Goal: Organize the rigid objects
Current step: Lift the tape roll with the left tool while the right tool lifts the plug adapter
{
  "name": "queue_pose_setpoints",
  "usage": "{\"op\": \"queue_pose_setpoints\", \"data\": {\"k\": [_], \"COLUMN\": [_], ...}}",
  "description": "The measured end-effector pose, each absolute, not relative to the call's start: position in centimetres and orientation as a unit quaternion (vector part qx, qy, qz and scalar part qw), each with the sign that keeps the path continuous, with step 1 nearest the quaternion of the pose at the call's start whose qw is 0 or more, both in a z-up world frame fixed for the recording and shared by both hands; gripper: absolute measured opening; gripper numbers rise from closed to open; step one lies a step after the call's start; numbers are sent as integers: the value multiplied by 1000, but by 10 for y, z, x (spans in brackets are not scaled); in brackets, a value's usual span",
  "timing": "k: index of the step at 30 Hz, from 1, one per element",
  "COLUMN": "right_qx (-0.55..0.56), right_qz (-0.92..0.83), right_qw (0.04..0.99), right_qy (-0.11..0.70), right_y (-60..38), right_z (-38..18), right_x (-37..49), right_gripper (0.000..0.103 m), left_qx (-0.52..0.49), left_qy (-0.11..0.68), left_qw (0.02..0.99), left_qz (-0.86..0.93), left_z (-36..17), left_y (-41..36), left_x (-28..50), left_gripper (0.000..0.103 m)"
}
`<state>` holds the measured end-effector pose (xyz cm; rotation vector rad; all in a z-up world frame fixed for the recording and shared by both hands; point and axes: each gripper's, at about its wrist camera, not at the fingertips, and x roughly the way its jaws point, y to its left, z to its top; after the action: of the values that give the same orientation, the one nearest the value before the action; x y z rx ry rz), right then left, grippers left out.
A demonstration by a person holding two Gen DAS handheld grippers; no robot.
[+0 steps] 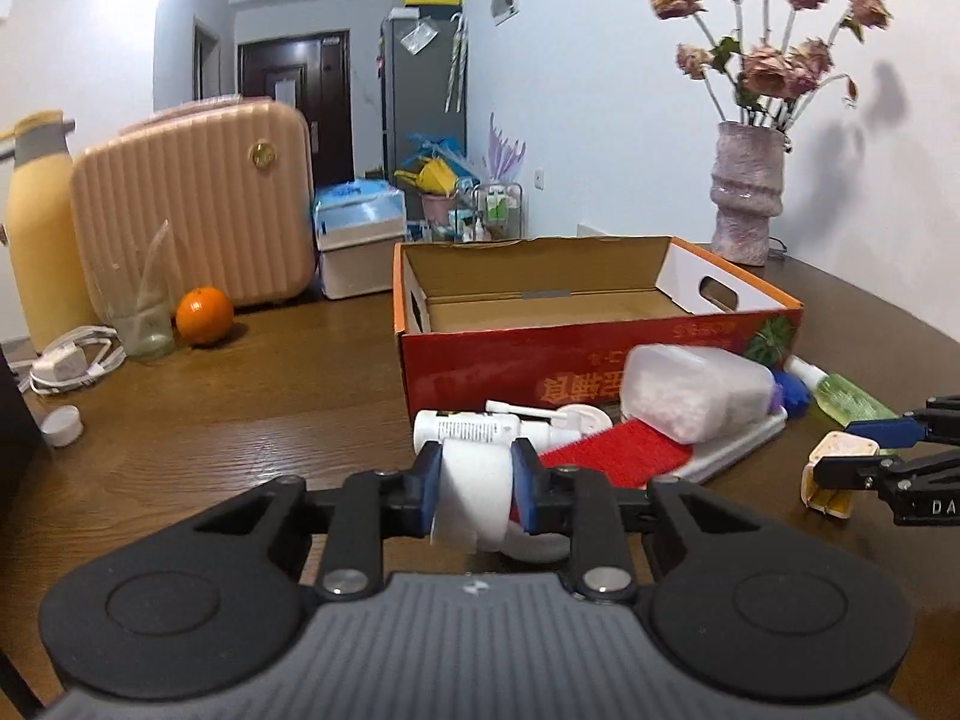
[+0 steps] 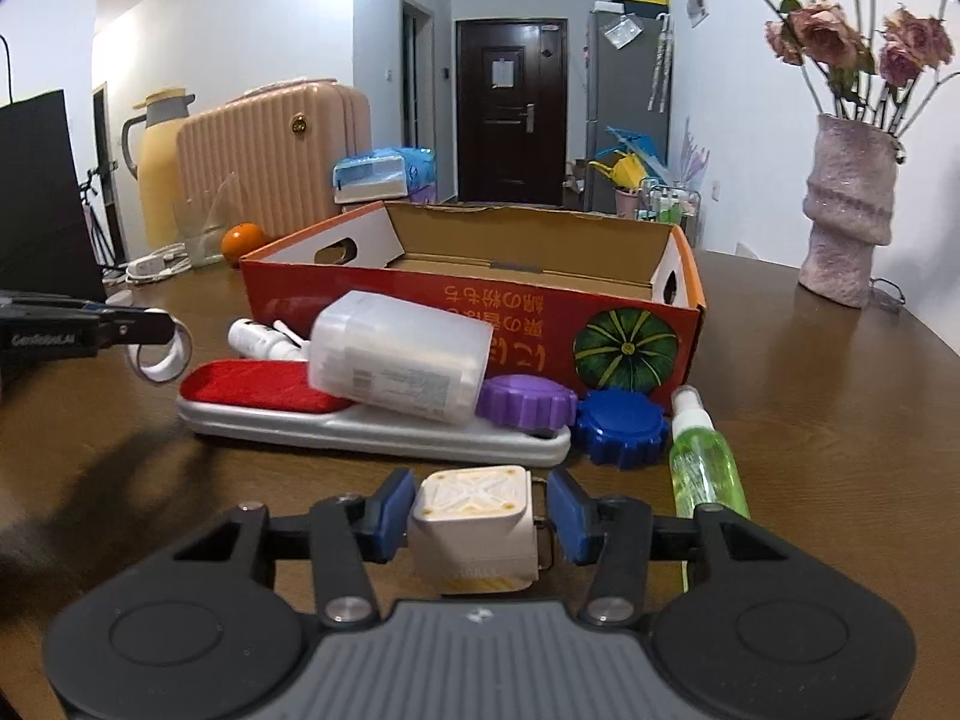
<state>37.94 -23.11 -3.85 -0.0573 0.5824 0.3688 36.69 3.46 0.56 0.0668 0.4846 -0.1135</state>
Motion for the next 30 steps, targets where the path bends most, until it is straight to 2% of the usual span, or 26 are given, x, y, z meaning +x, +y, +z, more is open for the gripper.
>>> {"op": "queue_pose_setpoints", "data": {"k": [17, 30], "right_qx": [-14, -3], "right_qz": [170, 162], "right_qw": [951, 962], "right_qy": [258, 220], "right_y": [-220, -213], "right_z": [-28, -13], "right_x": [283, 236], "right_gripper": [48, 48], "left_qx": [23, 23], "left_qy": [225, 187], "left_qw": [973, 981], "left_qz": [-49, -55], "left_z": [-1, 14], "left_y": [31, 22], "left_x": [252, 205], "left_gripper": [25, 25]}}
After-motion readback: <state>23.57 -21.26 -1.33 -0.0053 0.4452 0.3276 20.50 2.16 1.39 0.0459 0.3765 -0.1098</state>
